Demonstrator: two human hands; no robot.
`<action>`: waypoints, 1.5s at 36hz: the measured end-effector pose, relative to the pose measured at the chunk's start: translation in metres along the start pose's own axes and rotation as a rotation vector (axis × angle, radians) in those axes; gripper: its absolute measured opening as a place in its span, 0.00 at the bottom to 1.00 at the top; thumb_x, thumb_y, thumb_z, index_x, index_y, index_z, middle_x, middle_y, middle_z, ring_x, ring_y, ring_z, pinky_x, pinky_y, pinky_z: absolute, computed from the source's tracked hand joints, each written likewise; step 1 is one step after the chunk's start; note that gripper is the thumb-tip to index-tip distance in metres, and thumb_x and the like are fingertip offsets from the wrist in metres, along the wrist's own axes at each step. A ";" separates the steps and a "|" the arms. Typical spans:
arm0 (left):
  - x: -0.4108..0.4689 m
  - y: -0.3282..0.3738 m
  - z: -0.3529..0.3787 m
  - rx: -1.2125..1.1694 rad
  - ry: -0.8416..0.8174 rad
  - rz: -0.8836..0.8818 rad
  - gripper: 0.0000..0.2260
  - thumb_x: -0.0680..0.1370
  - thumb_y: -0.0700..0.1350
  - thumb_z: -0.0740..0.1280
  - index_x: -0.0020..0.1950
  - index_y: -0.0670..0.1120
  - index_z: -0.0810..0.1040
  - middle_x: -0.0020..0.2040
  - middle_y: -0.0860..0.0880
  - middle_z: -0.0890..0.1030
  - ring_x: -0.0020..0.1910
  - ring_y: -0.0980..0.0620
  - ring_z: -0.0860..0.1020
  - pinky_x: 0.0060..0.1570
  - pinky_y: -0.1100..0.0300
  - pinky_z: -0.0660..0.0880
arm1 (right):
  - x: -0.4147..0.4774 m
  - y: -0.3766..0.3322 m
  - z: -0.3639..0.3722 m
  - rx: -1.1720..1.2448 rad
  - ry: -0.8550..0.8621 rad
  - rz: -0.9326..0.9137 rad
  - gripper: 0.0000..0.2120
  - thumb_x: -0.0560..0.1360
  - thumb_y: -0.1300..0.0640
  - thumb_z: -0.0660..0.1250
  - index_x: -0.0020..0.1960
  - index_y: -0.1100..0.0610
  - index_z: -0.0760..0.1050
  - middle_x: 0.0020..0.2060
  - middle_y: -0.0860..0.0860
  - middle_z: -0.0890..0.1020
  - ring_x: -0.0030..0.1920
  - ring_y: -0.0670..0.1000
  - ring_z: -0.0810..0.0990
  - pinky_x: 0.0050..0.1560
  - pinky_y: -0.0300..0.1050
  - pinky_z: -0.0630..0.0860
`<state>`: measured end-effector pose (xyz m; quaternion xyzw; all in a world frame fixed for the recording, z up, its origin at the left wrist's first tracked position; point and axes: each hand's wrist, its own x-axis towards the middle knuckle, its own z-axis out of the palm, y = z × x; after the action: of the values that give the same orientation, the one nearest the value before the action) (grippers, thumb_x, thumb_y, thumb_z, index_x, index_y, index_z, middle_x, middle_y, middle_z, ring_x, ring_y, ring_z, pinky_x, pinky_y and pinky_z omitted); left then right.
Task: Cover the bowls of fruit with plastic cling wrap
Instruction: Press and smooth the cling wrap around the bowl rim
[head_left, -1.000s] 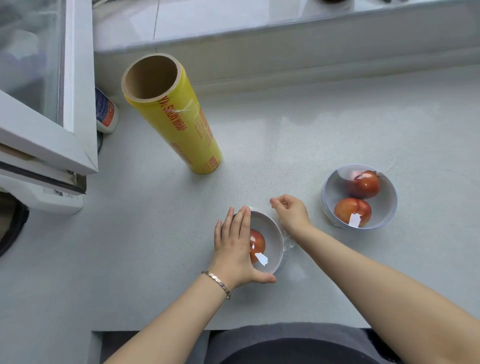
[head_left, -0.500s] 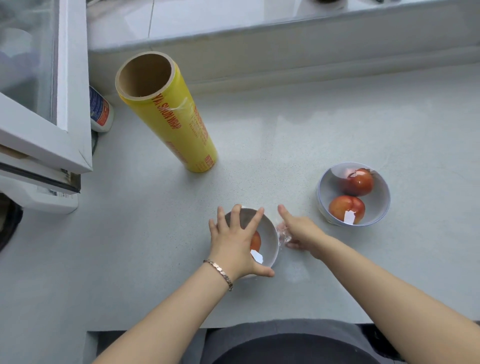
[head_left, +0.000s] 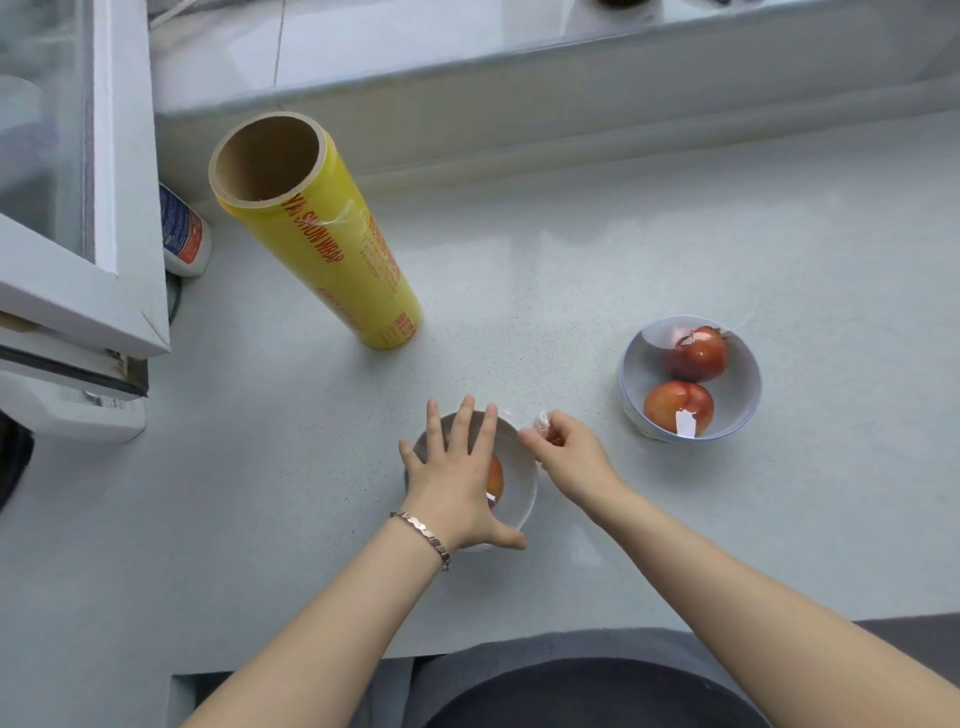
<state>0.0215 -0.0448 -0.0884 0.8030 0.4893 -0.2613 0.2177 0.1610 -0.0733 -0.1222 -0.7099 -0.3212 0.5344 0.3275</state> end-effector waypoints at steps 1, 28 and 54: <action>-0.001 -0.001 0.001 -0.006 0.008 -0.008 0.60 0.60 0.68 0.71 0.74 0.50 0.32 0.75 0.49 0.33 0.72 0.38 0.31 0.67 0.32 0.49 | 0.000 -0.001 0.000 0.067 0.019 -0.002 0.13 0.75 0.58 0.64 0.35 0.55 0.64 0.30 0.51 0.71 0.31 0.48 0.69 0.36 0.41 0.67; -0.001 0.007 0.001 -0.226 0.115 -0.300 0.61 0.59 0.74 0.66 0.75 0.45 0.36 0.76 0.47 0.42 0.74 0.36 0.43 0.66 0.39 0.61 | 0.027 0.007 -0.001 0.307 -0.068 0.340 0.23 0.79 0.42 0.53 0.40 0.58 0.74 0.31 0.52 0.77 0.30 0.48 0.75 0.33 0.35 0.72; -0.009 0.008 0.007 -0.131 0.108 -0.203 0.63 0.60 0.70 0.69 0.74 0.38 0.34 0.76 0.43 0.38 0.75 0.44 0.36 0.72 0.42 0.49 | 0.010 0.006 0.009 -0.073 0.173 -0.155 0.08 0.80 0.54 0.54 0.43 0.53 0.62 0.32 0.55 0.72 0.34 0.54 0.70 0.40 0.49 0.67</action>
<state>0.0235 -0.0584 -0.0872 0.7463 0.5950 -0.2060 0.2157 0.1548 -0.0675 -0.1348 -0.7378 -0.3651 0.4321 0.3684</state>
